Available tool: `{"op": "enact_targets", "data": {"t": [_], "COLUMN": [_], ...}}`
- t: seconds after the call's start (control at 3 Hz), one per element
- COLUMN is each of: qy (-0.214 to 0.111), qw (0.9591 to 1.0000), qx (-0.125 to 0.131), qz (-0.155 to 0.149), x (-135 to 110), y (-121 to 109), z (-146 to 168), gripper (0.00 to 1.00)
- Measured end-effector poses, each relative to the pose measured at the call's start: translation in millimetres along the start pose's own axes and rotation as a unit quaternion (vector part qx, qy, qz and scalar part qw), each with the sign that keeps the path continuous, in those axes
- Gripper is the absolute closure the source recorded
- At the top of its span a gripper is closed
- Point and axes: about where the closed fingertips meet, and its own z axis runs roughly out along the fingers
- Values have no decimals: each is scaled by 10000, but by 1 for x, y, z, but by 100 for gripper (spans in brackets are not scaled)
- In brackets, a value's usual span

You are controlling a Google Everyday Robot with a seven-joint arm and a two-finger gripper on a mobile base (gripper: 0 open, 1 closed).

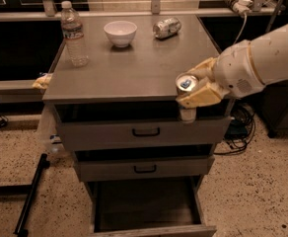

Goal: Pick redbull can from bottom drawer and place on counter

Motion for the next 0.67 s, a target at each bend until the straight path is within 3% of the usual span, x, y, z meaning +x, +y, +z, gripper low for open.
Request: {"op": "enact_targets", "data": {"t": [0.67], "qy": [-53], "qw": [9992], "qx": [370], "qz": [110], "x": [-23], "y": [-90], "z": [14], "gripper": [100]}}
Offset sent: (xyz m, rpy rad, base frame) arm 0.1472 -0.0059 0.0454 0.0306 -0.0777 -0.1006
